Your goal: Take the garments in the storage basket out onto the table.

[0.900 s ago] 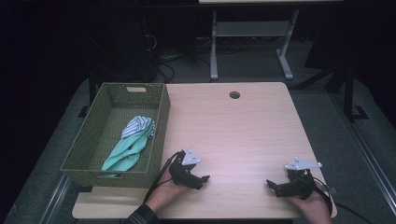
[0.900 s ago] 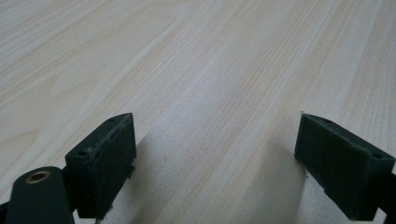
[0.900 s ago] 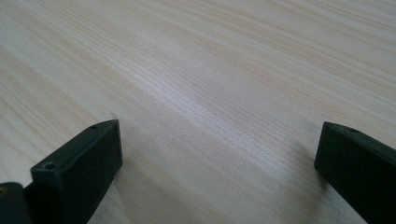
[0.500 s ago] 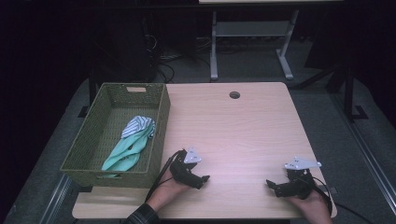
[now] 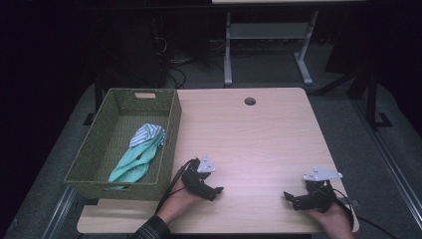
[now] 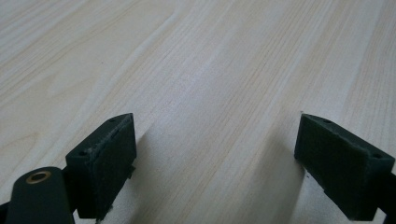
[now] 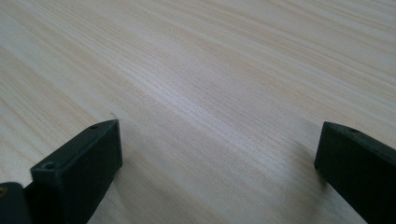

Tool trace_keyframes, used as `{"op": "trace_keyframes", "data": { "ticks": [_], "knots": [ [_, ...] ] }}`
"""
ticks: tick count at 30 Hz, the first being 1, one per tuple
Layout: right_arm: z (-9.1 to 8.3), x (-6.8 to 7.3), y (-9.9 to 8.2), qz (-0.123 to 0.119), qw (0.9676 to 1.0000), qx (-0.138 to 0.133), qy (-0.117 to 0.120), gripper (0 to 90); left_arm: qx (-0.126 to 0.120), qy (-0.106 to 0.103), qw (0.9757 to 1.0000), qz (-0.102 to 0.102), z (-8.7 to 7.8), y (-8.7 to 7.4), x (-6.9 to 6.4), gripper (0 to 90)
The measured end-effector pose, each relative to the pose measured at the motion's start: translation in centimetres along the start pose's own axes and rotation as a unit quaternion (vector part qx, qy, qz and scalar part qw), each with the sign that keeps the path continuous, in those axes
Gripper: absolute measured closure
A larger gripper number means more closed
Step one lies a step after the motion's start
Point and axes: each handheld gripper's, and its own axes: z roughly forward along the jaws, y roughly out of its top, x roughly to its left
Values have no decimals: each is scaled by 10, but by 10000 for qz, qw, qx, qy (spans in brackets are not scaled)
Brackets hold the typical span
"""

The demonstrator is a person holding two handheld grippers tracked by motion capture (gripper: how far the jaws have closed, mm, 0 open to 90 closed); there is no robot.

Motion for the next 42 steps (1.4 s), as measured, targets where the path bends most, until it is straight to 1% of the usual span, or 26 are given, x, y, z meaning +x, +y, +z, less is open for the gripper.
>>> {"op": "trace_keyframes", "data": {
  "ticks": [4,6,10,19,31,35,37,41,42],
  "knots": [
    [0,0,0,5,10000,2,1,3,-13,7,10000,-44,0,0,1,123],
    [0,0,0,3,10000,1,2,3,-19,-30,10000,-81,-1,1,1,123],
    [0,0,0,0,10000,0,0,3,-103,-47,9998,-151,-4,2,2,125],
    [0,0,0,3,10000,2,1,3,-202,-62,9995,-253,-12,3,5,130],
    [0,0,0,1,10000,3,1,3,-217,-87,9994,-254,-16,6,5,130],
    [0,0,0,2,10000,3,0,3,-260,-113,9992,-298,-19,8,6,130],
    [0,0,0,-1,10000,2,0,3,-276,-101,9992,-283,-21,9,6,130],
    [0,0,0,-2,10000,3,0,3,-311,-160,9989,-307,-23,11,7,130],
    [0,0,0,-2,10000,2,0,3,-302,-160,9990,-272,-23,13,7,130]
  ]
}}
